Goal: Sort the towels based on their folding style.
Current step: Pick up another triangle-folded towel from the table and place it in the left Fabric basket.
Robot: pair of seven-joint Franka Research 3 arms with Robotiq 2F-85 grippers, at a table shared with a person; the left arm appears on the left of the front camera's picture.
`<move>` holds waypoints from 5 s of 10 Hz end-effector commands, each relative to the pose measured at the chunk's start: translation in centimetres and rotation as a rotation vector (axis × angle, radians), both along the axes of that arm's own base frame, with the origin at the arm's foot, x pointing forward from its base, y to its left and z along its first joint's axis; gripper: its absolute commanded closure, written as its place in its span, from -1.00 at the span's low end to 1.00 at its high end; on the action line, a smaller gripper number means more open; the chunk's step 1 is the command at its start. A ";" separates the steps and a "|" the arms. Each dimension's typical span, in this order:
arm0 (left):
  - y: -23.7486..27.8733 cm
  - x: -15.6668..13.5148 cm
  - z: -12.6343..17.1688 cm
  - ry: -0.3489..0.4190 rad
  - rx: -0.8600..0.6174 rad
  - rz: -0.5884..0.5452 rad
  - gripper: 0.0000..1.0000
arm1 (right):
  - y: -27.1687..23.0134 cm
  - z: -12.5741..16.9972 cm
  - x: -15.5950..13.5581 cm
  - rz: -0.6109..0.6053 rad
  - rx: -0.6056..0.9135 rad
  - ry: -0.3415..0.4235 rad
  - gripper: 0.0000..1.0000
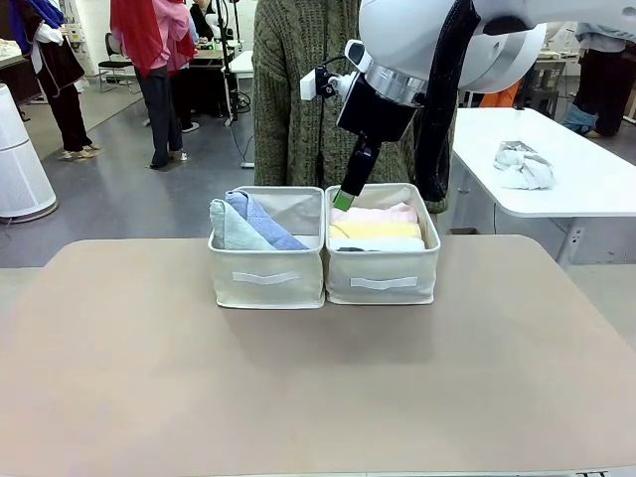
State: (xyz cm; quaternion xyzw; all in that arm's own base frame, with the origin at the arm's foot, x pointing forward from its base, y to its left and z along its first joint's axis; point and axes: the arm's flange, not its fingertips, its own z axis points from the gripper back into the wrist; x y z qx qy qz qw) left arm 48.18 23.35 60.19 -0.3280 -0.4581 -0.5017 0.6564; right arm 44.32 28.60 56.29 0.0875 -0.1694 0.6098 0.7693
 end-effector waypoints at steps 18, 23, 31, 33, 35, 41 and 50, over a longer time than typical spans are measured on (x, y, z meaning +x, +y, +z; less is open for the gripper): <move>-0.3 -0.2 0.0 0.002 0.008 0.010 -1.00 | -28.3 1.9 3.5 0.240 0.675 -0.024 -1.00; -0.3 -0.2 0.0 0.002 0.008 0.010 -1.00 | -38.8 1.9 0.2 0.082 0.822 -0.143 -1.00; -0.3 -0.2 0.0 0.002 0.008 0.010 -1.00 | -46.0 4.6 1.1 0.073 0.721 -0.145 -1.00; -0.3 -0.2 0.0 0.002 0.008 0.010 -1.00 | -47.9 4.6 1.7 0.134 0.744 -0.098 -1.00; -0.3 -0.2 0.0 0.002 0.008 0.010 -1.00 | -48.6 4.3 2.4 0.168 0.791 -0.048 -1.00; -0.3 -0.2 0.0 0.002 0.008 0.010 -1.00 | -47.5 4.6 1.0 0.096 0.743 -0.100 -1.00; -0.3 -0.2 0.0 0.002 0.008 0.010 -1.00 | -47.5 4.6 1.0 0.096 0.743 -0.100 -1.00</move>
